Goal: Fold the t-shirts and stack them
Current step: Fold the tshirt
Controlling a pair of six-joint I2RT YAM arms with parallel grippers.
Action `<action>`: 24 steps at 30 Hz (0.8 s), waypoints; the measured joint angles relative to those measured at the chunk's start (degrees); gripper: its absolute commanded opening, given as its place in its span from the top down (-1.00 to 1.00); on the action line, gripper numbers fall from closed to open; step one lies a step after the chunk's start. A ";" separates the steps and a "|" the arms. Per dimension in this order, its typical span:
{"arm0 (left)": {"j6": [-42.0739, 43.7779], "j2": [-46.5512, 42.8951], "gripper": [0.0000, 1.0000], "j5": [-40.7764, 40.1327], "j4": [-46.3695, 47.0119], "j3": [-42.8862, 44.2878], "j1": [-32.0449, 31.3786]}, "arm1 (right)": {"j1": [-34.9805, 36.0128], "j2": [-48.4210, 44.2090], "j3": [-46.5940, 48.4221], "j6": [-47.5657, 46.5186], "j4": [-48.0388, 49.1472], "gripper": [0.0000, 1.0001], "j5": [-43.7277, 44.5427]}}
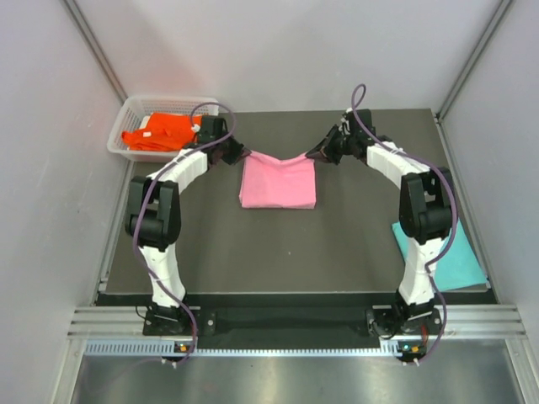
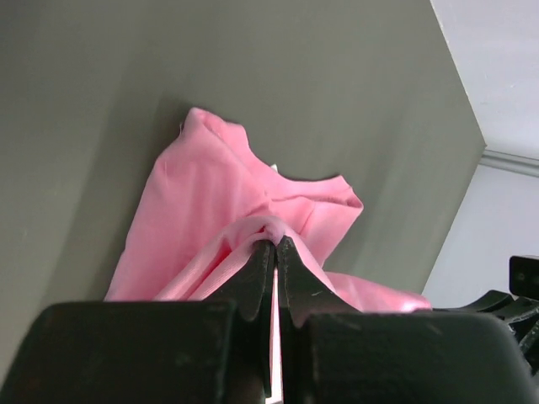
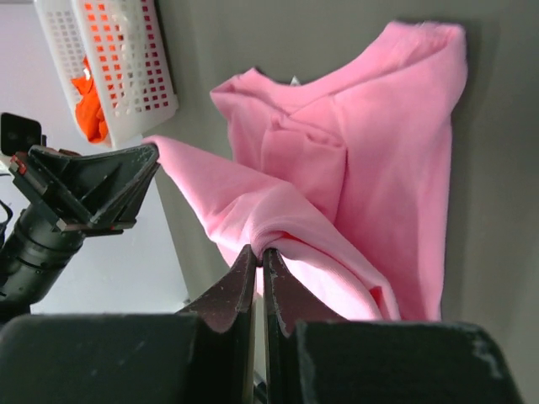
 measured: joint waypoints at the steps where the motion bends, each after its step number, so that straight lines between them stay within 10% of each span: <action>1: -0.15 1.25 1.00 0.55 0.02 0.90 0.17 | -0.28 1.20 0.87 0.02 -0.02 1.00 -0.35; 24: -2.84 17.49 1.00 6.69 4.13 13.64 3.08 | -2.60 16.39 14.58 3.02 -0.85 1.00 -3.28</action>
